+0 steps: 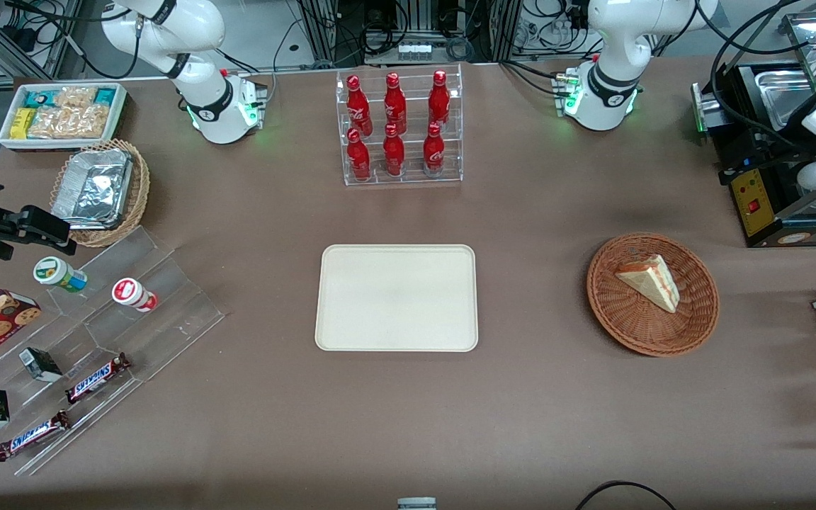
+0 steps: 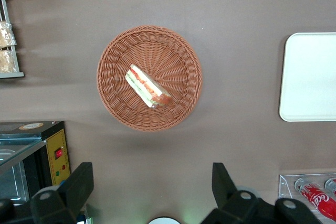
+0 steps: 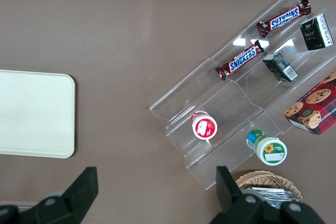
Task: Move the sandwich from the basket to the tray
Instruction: 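Move the left gripper over the wicker basket toward the sandwich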
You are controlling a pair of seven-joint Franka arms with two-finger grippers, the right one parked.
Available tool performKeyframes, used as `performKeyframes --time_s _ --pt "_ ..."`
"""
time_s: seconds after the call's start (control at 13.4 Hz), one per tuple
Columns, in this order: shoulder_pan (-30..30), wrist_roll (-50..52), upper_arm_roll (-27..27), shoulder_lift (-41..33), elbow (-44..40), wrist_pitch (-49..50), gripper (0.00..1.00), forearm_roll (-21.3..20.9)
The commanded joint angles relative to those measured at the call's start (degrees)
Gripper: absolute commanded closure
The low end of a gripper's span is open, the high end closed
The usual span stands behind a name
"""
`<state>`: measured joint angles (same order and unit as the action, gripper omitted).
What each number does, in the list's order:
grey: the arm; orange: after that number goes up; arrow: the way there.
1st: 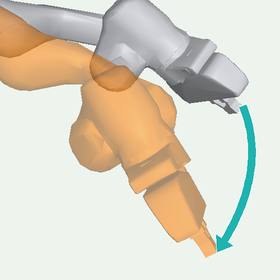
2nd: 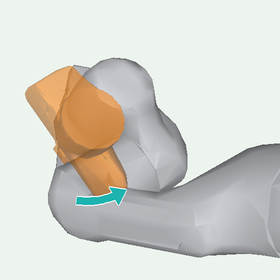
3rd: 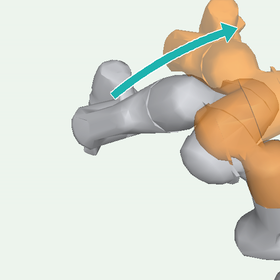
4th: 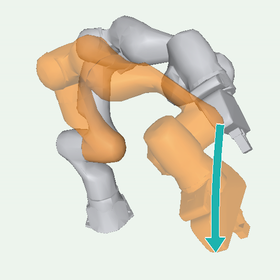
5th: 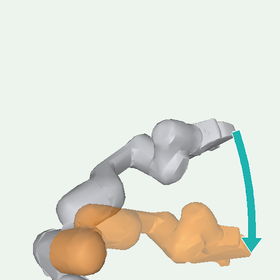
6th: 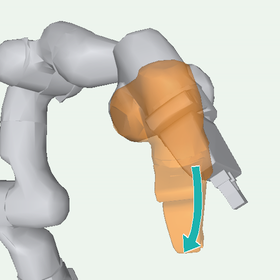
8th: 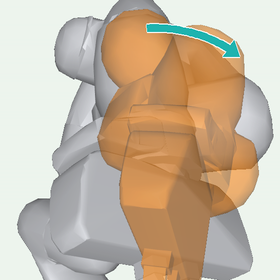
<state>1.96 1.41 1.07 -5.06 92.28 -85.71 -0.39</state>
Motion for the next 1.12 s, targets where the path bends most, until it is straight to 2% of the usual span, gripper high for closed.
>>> performKeyframes --time_s 0.0,0.3,0.67,0.89,1.04 --pt "0.4 -0.3 0.1 0.4 -1.0 0.5 0.00 -0.7" --pt "0.9 0.0 -0.1 0.8 -1.1 0.5 0.00 -0.7" --pt "-1.7 0.2 -0.7 4.5 -0.9 0.5 0.00 -2.1" --pt "-3.5 8.9 -0.9 9.8 -0.9 -0.6 0.00 -2.6" --pt "-5.2 11.1 -1.0 11.3 1.2 -4.6 0.00 -2.1"
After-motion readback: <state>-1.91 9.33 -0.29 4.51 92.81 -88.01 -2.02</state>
